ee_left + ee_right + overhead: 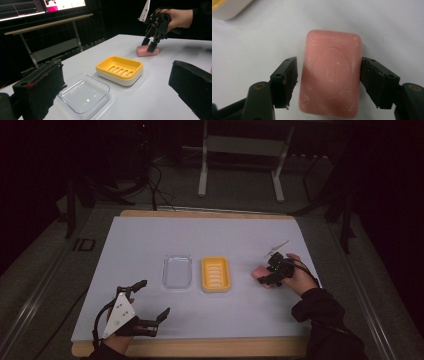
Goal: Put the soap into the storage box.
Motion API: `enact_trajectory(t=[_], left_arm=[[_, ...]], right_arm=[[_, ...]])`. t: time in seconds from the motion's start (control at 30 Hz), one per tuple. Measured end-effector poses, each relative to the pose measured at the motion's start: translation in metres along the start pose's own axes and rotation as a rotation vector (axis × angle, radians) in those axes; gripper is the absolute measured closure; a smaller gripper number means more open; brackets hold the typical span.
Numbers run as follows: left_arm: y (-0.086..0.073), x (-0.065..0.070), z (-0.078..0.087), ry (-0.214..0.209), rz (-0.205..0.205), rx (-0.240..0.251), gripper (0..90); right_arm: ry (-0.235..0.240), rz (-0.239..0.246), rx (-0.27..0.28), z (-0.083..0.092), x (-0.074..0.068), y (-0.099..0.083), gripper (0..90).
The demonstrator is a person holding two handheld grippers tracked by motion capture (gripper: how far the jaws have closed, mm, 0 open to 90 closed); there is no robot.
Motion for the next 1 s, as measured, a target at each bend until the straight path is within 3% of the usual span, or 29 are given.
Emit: enact_trajectory(t=[0.37, 0.57, 0.73, 0.9, 1.0], left_arm=[[0.0, 0.002, 0.0, -0.005, -0.013, 0.0, 0.6], [-0.001, 0.003, -0.001, -0.006, -0.017, -0.009, 0.6], [0.0, 0.002, -0.001, -0.005, -0.014, -0.007, 0.6], [0.0, 0.003, -0.001, -0.004, -0.014, -0.005, 0.6], [0.0, 0.002, -0.001, -0.002, -0.015, -0.004, 0.6]], right_arm=[[-0.04, 0.05, -0.034, -0.013, 0.0, -0.003, 35.7], [-0.07, 0.02, -0.062, -0.012, -0.002, -0.003, 37.6], [-0.098, -0.074, -0.104, -0.01, -0.005, -0.001, 37.8], [-0.105, -0.17, -0.093, 0.003, -0.013, 0.008, 37.8], [-0.106, -0.255, -0.081, 0.011, -0.022, 0.015, 37.8]])
Point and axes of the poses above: each handheld gripper's, and its own axes: z roughly backward along the jaws, y roughly out of its top, x roughly to its right, the point moved 7 cm from there along -z, roughly forward along the jaws, and after that the axes turned 1 degree about -z, right-handed, at the moved point
